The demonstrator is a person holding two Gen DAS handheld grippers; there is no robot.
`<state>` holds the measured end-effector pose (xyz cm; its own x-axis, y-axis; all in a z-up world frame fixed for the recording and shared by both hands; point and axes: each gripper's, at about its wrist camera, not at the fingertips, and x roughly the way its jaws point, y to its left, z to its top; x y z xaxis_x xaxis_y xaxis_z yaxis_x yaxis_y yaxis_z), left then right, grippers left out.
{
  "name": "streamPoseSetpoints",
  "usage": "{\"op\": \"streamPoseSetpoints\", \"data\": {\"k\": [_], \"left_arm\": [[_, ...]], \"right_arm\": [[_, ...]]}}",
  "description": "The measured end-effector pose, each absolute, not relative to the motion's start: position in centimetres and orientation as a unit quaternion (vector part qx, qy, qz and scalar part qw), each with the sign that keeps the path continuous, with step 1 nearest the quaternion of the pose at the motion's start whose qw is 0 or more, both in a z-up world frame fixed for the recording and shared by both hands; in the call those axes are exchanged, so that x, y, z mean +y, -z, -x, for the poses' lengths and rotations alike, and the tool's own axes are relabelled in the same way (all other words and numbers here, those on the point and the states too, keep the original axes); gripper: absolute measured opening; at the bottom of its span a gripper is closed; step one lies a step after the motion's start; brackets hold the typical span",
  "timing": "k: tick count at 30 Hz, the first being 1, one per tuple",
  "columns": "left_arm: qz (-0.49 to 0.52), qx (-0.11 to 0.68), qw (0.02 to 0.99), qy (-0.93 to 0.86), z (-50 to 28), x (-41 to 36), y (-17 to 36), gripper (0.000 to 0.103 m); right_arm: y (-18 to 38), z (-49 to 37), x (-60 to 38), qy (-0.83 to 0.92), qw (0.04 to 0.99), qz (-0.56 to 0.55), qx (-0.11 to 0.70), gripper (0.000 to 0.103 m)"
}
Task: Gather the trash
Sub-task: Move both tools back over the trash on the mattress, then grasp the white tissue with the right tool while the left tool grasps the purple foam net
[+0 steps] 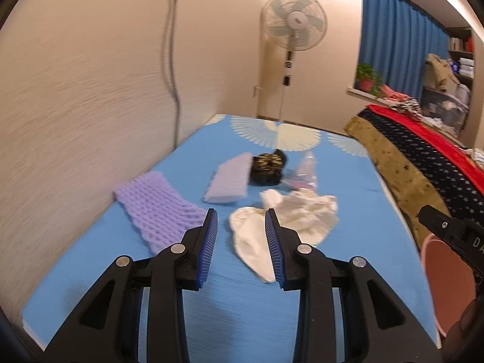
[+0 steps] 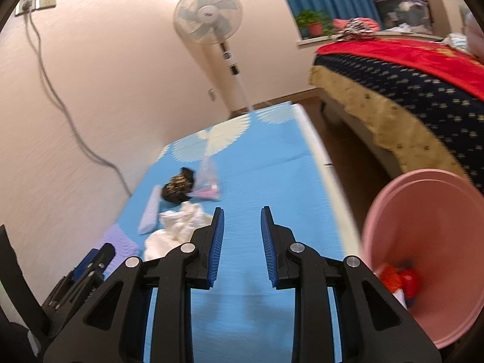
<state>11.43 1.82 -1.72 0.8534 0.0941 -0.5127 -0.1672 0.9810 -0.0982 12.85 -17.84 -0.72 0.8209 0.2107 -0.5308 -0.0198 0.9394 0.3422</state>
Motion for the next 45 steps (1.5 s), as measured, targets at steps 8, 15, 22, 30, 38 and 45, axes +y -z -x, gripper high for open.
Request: {"op": "streamPoseSetpoints", "data": {"k": [8, 15, 22, 30, 38, 45], "left_arm": [[0.102, 0.281, 0.946, -0.125, -12.4, 4.6, 2.8, 0.033], [0.14, 0.309, 0.928, -0.156, -13.6, 6.7, 3.8, 0.033], [0.174, 0.348, 0.903, -0.181, -14.7, 8.3, 5.6, 0.034], [0.178, 0.371, 0.893, -0.18, -15.3, 8.4, 6.5, 0.037], [0.186, 0.367, 0.897, -0.16, -15.1, 8.4, 6.5, 0.0], [0.169, 0.35, 0.91, -0.142, -14.0, 7.5, 5.2, 0.0]], "right_arm": [[2.8, -16.0, -13.8, -0.117, 0.927, -0.154, 0.322, 0.027], [4.3, -18.8, -12.6, -0.118, 0.92, -0.153, 0.341, 0.027], [5.9, -20.7, -12.1, -0.112, 0.912, -0.145, 0.367, 0.027], [5.9, -21.0, -11.2, -0.114, 0.915, -0.126, 0.366, 0.005], [3.7, -19.5, -12.1, -0.114, 0.924, -0.12, 0.346, 0.003], [1.5, -16.9, -13.6, -0.104, 0.933, -0.116, 0.325, 0.003]]}}
